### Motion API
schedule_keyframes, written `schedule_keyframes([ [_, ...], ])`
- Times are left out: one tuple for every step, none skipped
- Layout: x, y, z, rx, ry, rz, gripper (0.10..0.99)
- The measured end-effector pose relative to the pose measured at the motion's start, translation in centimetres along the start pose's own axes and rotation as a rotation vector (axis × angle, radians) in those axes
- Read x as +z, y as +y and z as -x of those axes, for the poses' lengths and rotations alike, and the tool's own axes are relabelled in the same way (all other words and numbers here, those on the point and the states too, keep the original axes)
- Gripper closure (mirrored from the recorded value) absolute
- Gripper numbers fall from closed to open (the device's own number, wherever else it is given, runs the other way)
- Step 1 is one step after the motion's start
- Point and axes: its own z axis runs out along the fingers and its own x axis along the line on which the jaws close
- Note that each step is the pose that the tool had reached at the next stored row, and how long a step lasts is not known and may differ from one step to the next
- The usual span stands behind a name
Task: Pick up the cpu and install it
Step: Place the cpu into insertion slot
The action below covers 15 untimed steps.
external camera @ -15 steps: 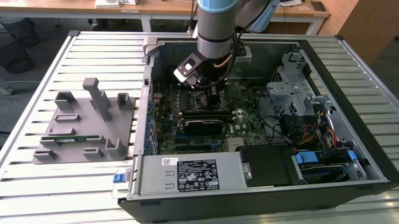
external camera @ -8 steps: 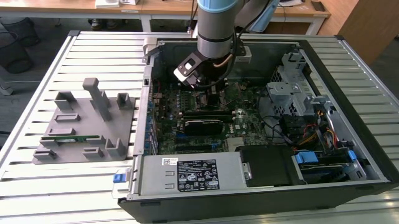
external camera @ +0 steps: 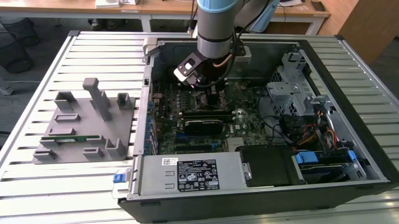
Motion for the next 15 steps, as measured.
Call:
schedule_keyframes([
  [-0.02, 0.00, 0.00, 0.000, 0.0000, 0.000, 0.475],
  [-0.08, 0.00, 0.00, 0.000, -0.0001, 0.000, 0.475],
  [-0.14, 0.00, 0.00, 0.000, -0.0002, 0.000, 0.475],
  [-0.24, 0.01, 0.00, 0.000, -0.0002, 0.000, 0.475],
  [-0.35, 0.01, 0.00, 0.000, -0.0002, 0.000, 0.475],
  [-0.51, 0.02, 0.00, 0.000, -0.0002, 0.000, 0.475],
  [-0.70, 0.02, -0.01, 0.000, -0.0002, 0.000, 0.475],
  [-0.89, 0.03, 0.00, 0.000, -0.0003, 0.000, 0.475],
  [-1.05, 0.03, -0.01, 0.000, -0.0003, 0.000, 0.475],
  [-1.20, 0.04, -0.01, 0.000, -0.0004, 0.000, 0.490],
  [-1.33, 0.04, -0.01, 0.000, -0.0003, 0.000, 0.490],
  [-1.46, 0.05, -0.01, 0.000, -0.0003, 0.000, 0.553],
  [-1.58, 0.05, -0.01, 0.000, -0.0003, 0.000, 0.616],
  [-1.67, 0.05, 0.00, 0.000, -0.0002, 0.000, 0.616],
  [-1.75, 0.05, 0.00, 0.000, -0.0002, 0.000, 0.671],
])
